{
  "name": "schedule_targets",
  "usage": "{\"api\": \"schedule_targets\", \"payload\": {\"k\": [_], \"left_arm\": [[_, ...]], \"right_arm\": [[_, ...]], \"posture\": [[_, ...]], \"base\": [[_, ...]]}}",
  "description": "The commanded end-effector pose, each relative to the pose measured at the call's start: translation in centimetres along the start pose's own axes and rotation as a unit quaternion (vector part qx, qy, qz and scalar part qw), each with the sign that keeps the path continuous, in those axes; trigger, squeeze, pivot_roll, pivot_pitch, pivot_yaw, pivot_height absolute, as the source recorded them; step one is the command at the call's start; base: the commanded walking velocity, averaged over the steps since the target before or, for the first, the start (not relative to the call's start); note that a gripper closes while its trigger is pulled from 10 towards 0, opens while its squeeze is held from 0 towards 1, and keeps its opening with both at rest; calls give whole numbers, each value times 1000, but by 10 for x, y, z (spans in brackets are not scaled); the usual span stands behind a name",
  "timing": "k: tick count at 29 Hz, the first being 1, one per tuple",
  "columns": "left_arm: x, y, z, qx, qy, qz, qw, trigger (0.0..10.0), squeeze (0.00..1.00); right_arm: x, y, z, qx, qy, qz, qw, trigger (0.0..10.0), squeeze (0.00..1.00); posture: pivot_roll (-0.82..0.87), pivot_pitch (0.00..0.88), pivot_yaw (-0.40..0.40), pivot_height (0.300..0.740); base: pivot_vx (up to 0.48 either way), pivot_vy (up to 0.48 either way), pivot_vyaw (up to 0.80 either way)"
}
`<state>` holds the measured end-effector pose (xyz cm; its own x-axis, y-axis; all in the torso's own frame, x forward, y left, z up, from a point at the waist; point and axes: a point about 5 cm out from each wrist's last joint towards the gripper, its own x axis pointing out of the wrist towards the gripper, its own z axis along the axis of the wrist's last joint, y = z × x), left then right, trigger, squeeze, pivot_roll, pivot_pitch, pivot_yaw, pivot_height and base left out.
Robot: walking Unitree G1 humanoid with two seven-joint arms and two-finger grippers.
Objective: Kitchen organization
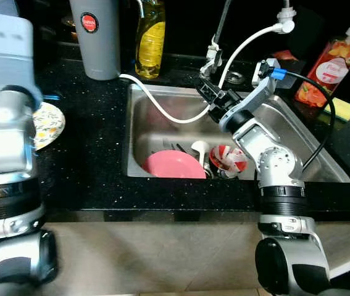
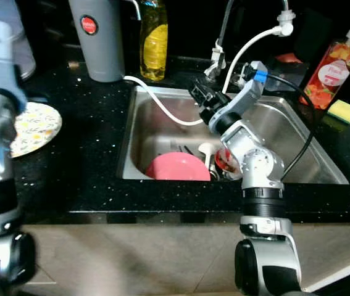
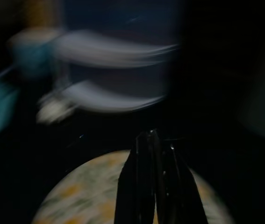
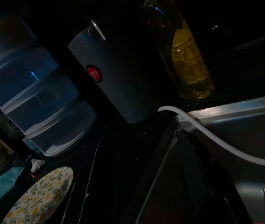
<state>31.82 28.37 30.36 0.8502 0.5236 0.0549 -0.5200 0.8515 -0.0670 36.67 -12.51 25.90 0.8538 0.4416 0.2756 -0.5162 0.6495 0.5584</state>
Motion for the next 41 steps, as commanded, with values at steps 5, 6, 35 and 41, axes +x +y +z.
{"api": "schedule_targets", "payload": {"k": [5,6,35,41], "left_arm": [[5,28,-22,-66,66,84,992,10000,0],[4,36,-27,-76,83,111,987,10000,0],[-2,43,-47,-341,176,181,906,10000,0],[-3,43,-63,-367,213,172,889,6627,0]], "right_arm": [[-2,-4,0,-1,4,-7,1000,10000,0],[-2,-3,-1,-2,5,-6,1000,10000,0],[-3,-3,-3,2,9,-7,1000,10000,0],[-2,-3,-3,4,9,-7,1000,10000,0]], "posture": [[310,0,-107,740],[308,0,-104,740],[308,0,-104,740],[309,0,-105,740]], "base": [[0,0,0],[0,0,0],[0,0,0],[0,0,0]]}}
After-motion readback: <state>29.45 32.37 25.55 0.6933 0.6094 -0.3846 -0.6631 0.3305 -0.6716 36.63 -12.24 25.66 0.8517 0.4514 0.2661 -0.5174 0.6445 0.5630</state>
